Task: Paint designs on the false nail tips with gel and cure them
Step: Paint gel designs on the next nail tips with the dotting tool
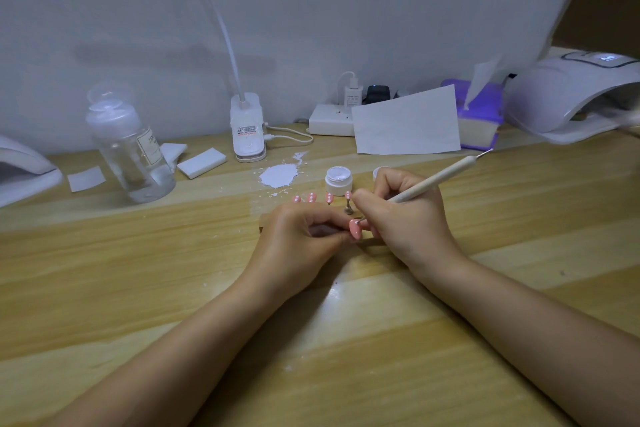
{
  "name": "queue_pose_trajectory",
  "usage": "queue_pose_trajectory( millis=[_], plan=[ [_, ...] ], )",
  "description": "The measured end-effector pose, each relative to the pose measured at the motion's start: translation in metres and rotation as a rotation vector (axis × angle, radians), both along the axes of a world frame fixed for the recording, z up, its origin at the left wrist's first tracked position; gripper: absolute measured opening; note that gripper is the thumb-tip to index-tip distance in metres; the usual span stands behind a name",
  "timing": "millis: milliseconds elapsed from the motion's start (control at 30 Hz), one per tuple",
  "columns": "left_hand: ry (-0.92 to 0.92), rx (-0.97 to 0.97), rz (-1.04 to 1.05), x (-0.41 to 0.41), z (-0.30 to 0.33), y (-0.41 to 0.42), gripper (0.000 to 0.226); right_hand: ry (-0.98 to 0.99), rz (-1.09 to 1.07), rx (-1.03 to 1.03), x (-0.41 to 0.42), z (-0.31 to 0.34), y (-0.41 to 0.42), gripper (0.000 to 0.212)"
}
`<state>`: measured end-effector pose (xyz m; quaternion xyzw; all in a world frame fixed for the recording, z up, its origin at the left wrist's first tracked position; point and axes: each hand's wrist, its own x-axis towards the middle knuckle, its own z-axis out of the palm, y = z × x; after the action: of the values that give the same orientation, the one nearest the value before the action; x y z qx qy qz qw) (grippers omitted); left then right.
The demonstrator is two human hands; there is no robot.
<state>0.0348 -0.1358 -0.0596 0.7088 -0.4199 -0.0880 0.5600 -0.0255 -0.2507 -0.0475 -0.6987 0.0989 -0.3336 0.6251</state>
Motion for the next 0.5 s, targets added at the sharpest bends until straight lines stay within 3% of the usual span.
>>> queue_pose_trajectory(
  millis=[500],
  plan=[
    [-0.014,-0.003,-0.006,-0.0009,0.0003,-0.0003,0.01,0.015,-0.027,0.007,0.0003,0.0002,0.0005,0.04]
  ],
)
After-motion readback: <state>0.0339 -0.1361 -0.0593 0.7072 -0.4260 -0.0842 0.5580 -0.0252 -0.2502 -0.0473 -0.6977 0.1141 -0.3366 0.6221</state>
